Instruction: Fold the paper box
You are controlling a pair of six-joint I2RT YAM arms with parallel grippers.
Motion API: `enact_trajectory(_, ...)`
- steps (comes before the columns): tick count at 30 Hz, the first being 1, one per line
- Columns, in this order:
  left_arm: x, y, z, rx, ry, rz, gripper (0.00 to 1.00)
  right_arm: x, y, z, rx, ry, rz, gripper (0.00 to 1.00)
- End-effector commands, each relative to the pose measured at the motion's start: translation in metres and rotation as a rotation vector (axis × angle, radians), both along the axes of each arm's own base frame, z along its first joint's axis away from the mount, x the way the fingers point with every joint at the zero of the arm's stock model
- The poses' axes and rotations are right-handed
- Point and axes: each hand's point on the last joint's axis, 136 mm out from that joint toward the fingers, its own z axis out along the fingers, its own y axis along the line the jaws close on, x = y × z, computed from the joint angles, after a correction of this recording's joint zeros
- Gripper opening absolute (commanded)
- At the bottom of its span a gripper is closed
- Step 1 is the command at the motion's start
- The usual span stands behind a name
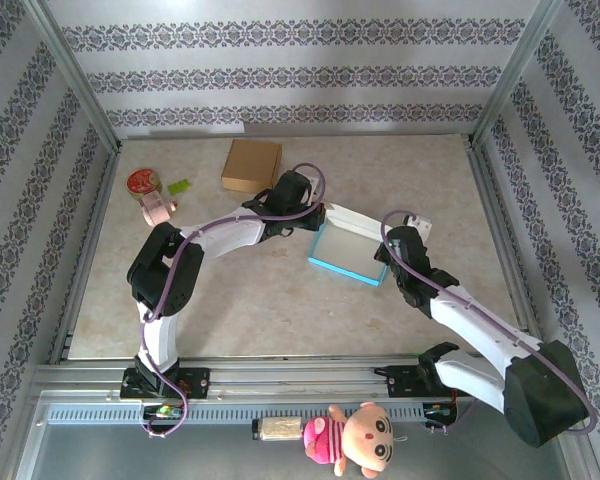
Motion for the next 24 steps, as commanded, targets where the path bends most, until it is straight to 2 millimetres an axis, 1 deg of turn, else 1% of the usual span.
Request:
enact_trajectory(1, -0.008, -0.007, 0.016, -0.101, 0.038, 0.011, 0.00, -0.015, -0.009, -0.017, -0.045, 0.061, -0.016, 0.00)
enact_trajectory(5, -0.014, -0.013, 0.014, -0.143, 0.085, 0.000, 0.00, -0.016, -0.007, -0.020, -0.045, 0.069, -0.014, 0.00)
enact_trajectory(9, -0.020, -0.019, 0.018, -0.186, 0.124, -0.020, 0.00, -0.016, -0.003, -0.024, -0.045, 0.080, -0.006, 0.00)
enact_trajectory(11, -0.027, -0.022, 0.017, -0.192, 0.146, -0.034, 0.00, -0.016, -0.001, -0.026, -0.048, 0.081, -0.004, 0.00)
enact_trajectory(13, -0.038, -0.022, 0.010, -0.177, 0.170, -0.051, 0.00, -0.015, 0.000, -0.025, -0.048, 0.079, -0.002, 0.00)
enact_trajectory(16, -0.049, -0.020, -0.001, -0.180, 0.198, -0.041, 0.00, -0.015, 0.003, -0.026, -0.058, 0.079, 0.002, 0.00)
enact_trajectory(19, -0.053, -0.021, -0.007, -0.199, 0.226, -0.038, 0.00, -0.015, 0.005, -0.027, -0.058, 0.077, 0.005, 0.00)
enact_trajectory(21, -0.054, -0.021, -0.007, -0.192, 0.225, -0.040, 0.00, -0.015, 0.006, -0.028, -0.061, 0.077, 0.007, 0.00)
enact_trajectory(23, -0.057, -0.018, -0.010, -0.172, 0.224, -0.040, 0.00, -0.015, 0.006, -0.030, -0.064, 0.082, 0.010, 0.00)
enact_trajectory(24, -0.060, -0.016, -0.014, -0.161, 0.229, -0.042, 0.00, -0.016, 0.007, -0.031, -0.066, 0.084, 0.014, 0.00)
